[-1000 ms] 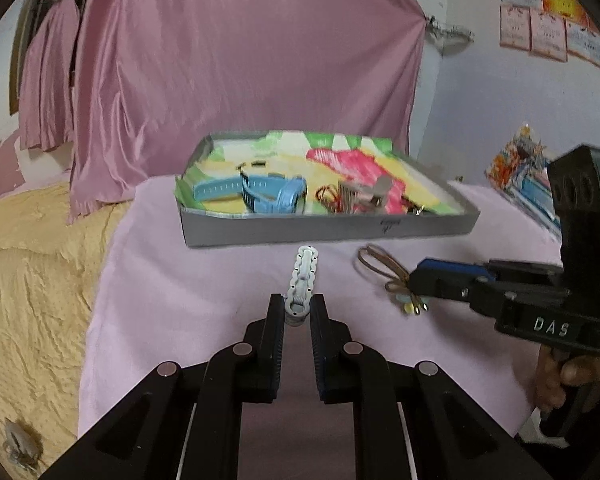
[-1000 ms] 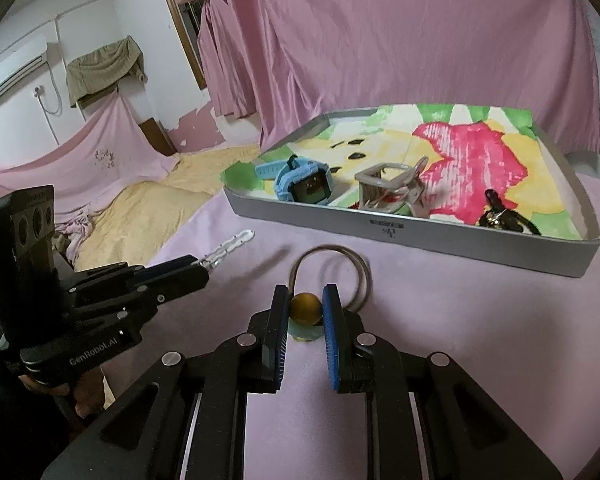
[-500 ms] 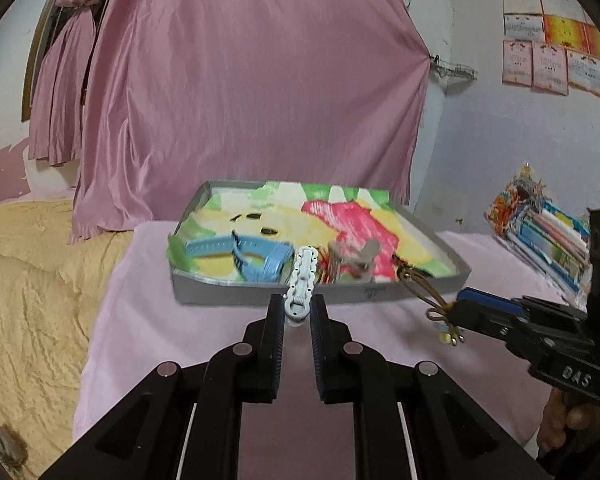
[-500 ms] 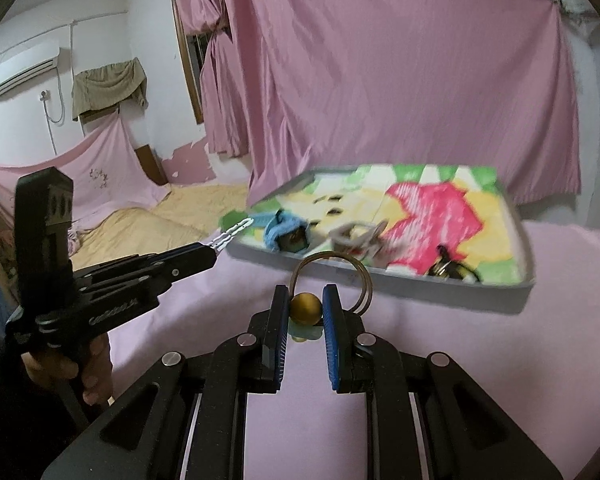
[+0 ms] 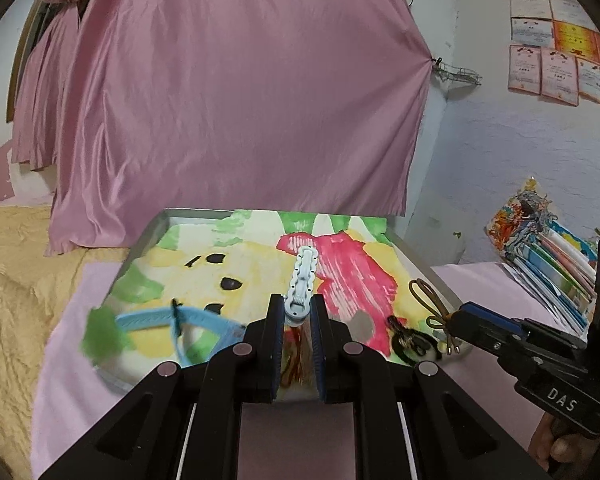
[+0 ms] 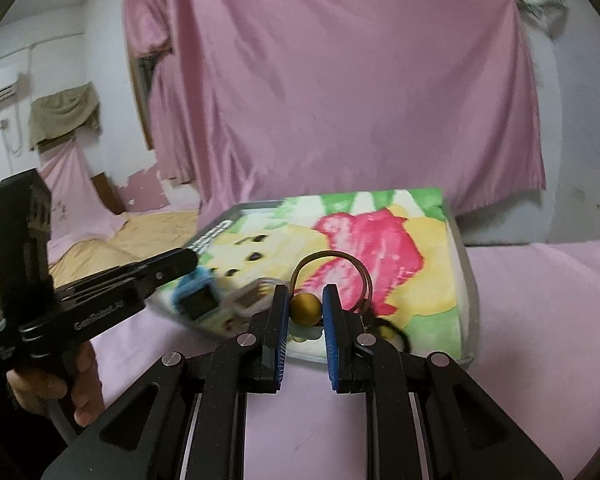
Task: Organize jewelry
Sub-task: 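Carry the brown cord bracelet and white chain piece into the grey tray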
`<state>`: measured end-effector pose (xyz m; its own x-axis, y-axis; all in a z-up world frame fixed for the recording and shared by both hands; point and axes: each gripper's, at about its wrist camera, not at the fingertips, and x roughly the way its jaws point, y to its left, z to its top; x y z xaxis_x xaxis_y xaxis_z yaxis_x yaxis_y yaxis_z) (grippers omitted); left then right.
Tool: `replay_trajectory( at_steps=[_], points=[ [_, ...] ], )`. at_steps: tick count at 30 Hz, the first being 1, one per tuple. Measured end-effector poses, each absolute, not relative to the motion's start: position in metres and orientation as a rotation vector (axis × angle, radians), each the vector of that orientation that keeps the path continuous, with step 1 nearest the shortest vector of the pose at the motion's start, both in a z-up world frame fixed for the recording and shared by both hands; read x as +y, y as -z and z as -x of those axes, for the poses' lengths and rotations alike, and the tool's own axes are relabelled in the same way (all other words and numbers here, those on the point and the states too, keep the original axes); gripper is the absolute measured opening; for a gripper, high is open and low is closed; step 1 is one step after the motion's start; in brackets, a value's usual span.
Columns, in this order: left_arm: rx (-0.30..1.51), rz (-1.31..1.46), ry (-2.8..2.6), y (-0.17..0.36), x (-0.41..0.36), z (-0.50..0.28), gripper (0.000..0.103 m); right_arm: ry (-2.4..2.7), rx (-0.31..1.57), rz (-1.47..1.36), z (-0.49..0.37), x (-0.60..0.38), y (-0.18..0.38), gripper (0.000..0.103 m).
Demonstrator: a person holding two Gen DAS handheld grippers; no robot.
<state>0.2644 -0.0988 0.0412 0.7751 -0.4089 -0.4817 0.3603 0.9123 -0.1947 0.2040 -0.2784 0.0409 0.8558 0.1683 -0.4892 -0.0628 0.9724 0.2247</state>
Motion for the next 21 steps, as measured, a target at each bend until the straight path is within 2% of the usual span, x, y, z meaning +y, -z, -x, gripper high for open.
replay_trajectory(
  at_steps=[10, 21],
  points=[
    [0.662, 0.085, 0.421, -0.016, -0.113, -0.293, 0.012, -0.100, 0.655, -0.264, -0.245, -0.290, -0.011, 0.015],
    [0.693, 0.081, 0.427, -0.013, -0.115, -0.296, 0.013, -0.106, 0.728, -0.261, -0.260, -0.284, 0.001, 0.015]
  ],
)
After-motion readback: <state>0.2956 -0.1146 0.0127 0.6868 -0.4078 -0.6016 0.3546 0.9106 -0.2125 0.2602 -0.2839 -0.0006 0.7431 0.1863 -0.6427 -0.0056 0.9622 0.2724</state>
